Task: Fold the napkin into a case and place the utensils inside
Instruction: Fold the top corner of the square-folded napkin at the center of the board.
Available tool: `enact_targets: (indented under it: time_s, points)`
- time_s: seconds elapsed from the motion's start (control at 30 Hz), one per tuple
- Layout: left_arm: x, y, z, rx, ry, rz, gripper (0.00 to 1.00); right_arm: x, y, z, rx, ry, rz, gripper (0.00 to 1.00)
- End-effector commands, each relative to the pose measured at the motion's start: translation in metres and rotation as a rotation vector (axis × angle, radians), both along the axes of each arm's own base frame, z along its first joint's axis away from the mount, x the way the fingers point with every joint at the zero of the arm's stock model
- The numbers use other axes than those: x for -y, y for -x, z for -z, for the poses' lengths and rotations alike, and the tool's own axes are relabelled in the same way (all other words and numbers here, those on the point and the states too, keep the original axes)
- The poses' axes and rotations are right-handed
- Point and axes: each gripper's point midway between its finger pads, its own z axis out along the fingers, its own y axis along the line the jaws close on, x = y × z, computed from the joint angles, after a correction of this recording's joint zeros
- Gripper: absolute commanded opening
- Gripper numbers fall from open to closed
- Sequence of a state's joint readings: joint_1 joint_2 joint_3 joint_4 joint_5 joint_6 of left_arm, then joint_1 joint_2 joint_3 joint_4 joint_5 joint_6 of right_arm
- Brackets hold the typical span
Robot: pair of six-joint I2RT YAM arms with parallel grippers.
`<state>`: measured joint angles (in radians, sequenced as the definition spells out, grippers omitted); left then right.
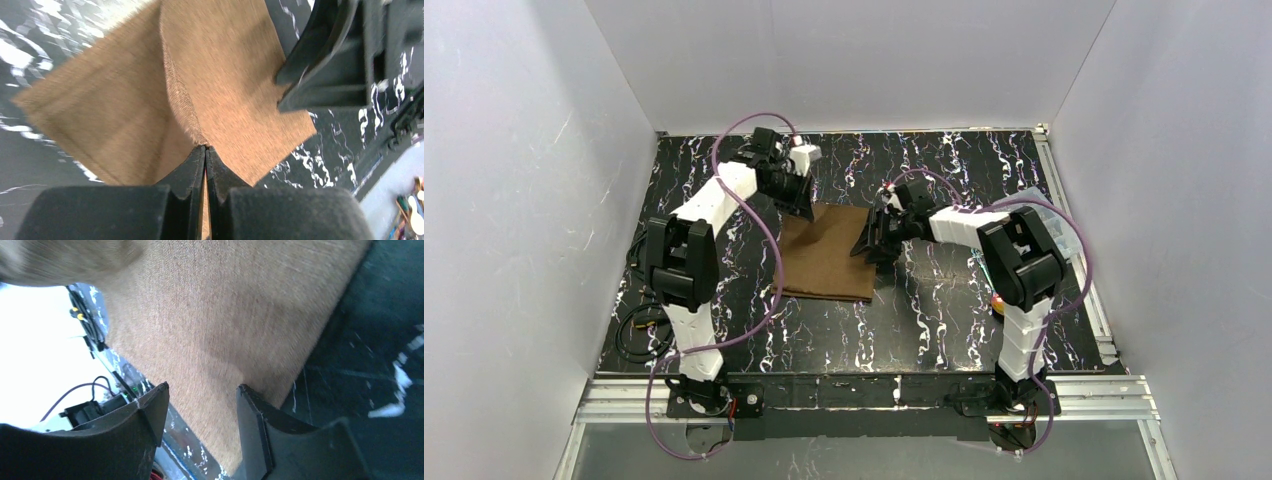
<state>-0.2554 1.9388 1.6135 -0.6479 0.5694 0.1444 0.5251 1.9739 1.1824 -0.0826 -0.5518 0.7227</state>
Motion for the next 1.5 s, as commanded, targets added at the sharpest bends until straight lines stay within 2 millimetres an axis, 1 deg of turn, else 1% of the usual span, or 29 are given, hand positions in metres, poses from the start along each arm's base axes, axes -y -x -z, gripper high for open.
enact_targets:
  time_s: [0.0,0.1,0.17,0.27,0.37,0.5,0.73,0.87,1.0,1.23,1.33,1.47]
  points:
    - [0.025,0.048,-0.007,-0.017,0.017,0.158,0.00,0.016,-0.018,-0.058,0.074,-0.113,0.080,0.62]
    - [0.042,0.064,-0.011,-0.022,0.036,0.211,0.00,0.027,-0.016,-0.068,0.076,-0.111,0.101,0.65]
    - [0.053,0.075,-0.014,-0.025,0.049,0.246,0.00,0.033,-0.012,-0.068,0.064,-0.107,0.114,0.66]
    - [0.065,0.090,-0.013,-0.027,0.051,0.295,0.00,0.038,-0.007,-0.064,0.042,-0.104,0.138,0.68]
    - [0.071,0.104,-0.007,-0.014,0.026,0.340,0.00,0.042,-0.004,-0.061,0.022,-0.094,0.171,0.72]
    - [0.073,0.116,0.002,-0.037,0.014,0.361,0.00,0.047,0.002,-0.051,-0.025,-0.082,0.222,0.72]
    - [0.074,0.122,0.009,-0.032,-0.004,0.374,0.00,0.041,0.007,-0.051,-0.061,-0.158,0.290,0.70]
    - [0.075,0.122,0.015,-0.028,-0.017,0.382,0.00,0.034,0.012,-0.050,-0.078,-0.169,0.306,0.70]
    - [0.079,0.126,0.019,-0.050,-0.013,0.384,0.00,0.032,0.015,-0.049,-0.088,-0.177,0.334,0.69]
    - [0.086,0.135,0.023,-0.079,-0.001,0.394,0.00,0.052,0.020,-0.040,-0.061,-0.072,0.336,0.68]
    - [0.088,0.140,0.025,-0.086,0.000,0.405,0.00,0.062,0.015,-0.044,-0.031,-0.060,0.323,0.68]
    - [0.086,0.147,0.029,-0.085,-0.007,0.422,0.00,0.084,0.005,-0.043,-0.013,0.011,0.309,0.68]
